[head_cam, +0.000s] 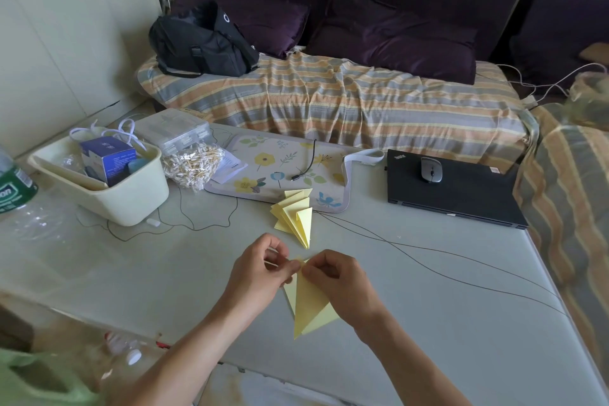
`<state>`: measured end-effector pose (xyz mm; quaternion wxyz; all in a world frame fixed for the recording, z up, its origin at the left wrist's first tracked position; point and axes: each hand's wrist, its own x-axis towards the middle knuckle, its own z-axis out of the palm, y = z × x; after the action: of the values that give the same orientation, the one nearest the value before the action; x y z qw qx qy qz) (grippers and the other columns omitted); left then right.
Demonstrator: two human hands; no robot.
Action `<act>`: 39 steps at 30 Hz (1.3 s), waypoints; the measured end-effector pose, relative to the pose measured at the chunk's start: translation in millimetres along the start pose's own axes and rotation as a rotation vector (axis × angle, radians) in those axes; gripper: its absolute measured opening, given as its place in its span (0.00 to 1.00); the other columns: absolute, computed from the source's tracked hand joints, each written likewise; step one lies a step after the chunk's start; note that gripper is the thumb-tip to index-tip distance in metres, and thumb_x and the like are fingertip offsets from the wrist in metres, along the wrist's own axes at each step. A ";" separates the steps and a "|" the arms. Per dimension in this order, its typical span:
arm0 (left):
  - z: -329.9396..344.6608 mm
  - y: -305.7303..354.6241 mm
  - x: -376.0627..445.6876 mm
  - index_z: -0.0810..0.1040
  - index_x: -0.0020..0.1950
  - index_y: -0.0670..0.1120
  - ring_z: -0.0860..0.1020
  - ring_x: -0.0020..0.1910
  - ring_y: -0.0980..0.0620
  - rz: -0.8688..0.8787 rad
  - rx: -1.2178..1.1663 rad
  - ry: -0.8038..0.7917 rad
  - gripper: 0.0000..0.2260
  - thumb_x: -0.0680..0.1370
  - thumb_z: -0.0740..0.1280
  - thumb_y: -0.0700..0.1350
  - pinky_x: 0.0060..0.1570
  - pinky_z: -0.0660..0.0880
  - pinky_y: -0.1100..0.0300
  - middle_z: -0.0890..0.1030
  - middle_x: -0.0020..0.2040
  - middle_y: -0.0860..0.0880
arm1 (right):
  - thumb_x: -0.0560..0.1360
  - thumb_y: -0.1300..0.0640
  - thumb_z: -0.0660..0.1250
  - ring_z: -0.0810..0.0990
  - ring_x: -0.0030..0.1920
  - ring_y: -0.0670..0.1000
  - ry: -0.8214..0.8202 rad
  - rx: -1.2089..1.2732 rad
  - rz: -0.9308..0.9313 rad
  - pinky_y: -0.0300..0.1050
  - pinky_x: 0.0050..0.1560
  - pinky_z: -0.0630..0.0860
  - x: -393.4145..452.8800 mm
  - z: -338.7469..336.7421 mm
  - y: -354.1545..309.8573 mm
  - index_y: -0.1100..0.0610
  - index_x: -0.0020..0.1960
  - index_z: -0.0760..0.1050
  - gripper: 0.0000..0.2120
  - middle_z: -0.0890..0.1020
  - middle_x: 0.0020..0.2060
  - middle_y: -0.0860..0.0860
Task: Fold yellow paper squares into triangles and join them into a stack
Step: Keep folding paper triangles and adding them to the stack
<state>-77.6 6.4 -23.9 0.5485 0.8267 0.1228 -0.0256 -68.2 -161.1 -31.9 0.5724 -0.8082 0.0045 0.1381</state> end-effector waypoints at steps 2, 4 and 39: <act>-2.2 0.0 0.9 0.77 0.42 0.49 0.79 0.32 0.58 0.054 0.115 0.045 0.10 0.73 0.78 0.46 0.35 0.73 0.67 0.82 0.35 0.52 | 0.77 0.53 0.71 0.75 0.34 0.41 0.003 -0.009 -0.010 0.34 0.36 0.70 0.9 0.2 1.3 0.51 0.42 0.81 0.06 0.83 0.36 0.47; -2.8 -0.6 0.6 0.80 0.39 0.50 0.77 0.29 0.61 0.068 0.132 0.049 0.08 0.73 0.78 0.46 0.32 0.69 0.71 0.82 0.33 0.53 | 0.77 0.54 0.71 0.75 0.34 0.41 0.004 -0.012 -0.022 0.34 0.36 0.69 1.7 0.9 2.0 0.51 0.42 0.81 0.06 0.81 0.34 0.45; -4.1 4.6 -0.1 0.82 0.39 0.48 0.83 0.35 0.54 -0.023 -0.018 0.100 0.07 0.78 0.71 0.43 0.48 0.80 0.50 0.84 0.34 0.51 | 0.78 0.56 0.69 0.76 0.30 0.42 -0.058 -0.027 0.022 0.35 0.36 0.72 -0.5 0.9 -1.0 0.56 0.43 0.81 0.07 0.80 0.30 0.46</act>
<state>-77.0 8.5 -18.1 0.5487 0.8205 0.1599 0.0104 -68.8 -160.1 -31.1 0.5596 -0.8116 -0.0049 0.1679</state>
